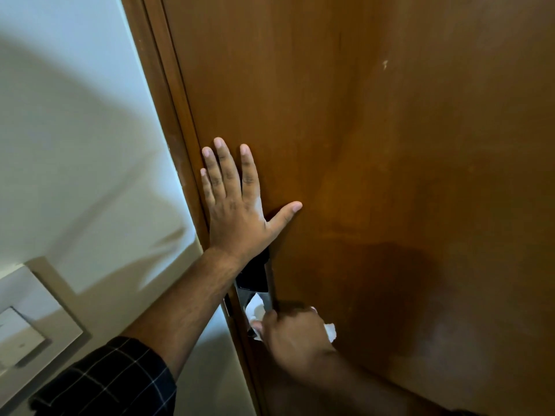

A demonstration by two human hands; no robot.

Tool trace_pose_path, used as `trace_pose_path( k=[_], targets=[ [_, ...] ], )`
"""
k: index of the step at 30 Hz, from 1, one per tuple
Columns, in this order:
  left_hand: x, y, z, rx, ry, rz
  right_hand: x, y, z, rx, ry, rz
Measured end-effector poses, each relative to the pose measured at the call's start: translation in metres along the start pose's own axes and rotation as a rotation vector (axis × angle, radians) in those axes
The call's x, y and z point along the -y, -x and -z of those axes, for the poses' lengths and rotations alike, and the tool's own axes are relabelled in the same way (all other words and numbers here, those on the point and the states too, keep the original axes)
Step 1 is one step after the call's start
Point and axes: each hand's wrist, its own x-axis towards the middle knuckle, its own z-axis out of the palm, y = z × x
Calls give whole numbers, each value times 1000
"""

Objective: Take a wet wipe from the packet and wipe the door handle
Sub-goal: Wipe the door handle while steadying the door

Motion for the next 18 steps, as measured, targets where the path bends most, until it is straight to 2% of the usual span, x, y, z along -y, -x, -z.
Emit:
trace_pose_path(
  k=[2, 5, 7, 9, 11, 14, 18],
  targets=[
    [-1, 0, 1, 9, 0, 2, 15, -10, 6, 59, -58, -55],
    [-1, 0, 3, 28, -4, -5, 36, -36, 4, 173, -201, -246],
    [-1, 0, 3, 37, -8, -6, 40, -40, 0, 165, -206, -266],
    [0, 0, 3, 43, -9, -3, 29, -28, 0, 126, -193, -149],
    [1, 0, 3, 42, -7, -4, 6, -11, 2, 51, -123, 51],
    [1, 0, 3, 37, -11, 3, -28, 1, 3, 30, -59, 297],
    [1, 1, 4, 44, -15, -5, -64, 4, 8, 21, -9, 508]
  ],
)
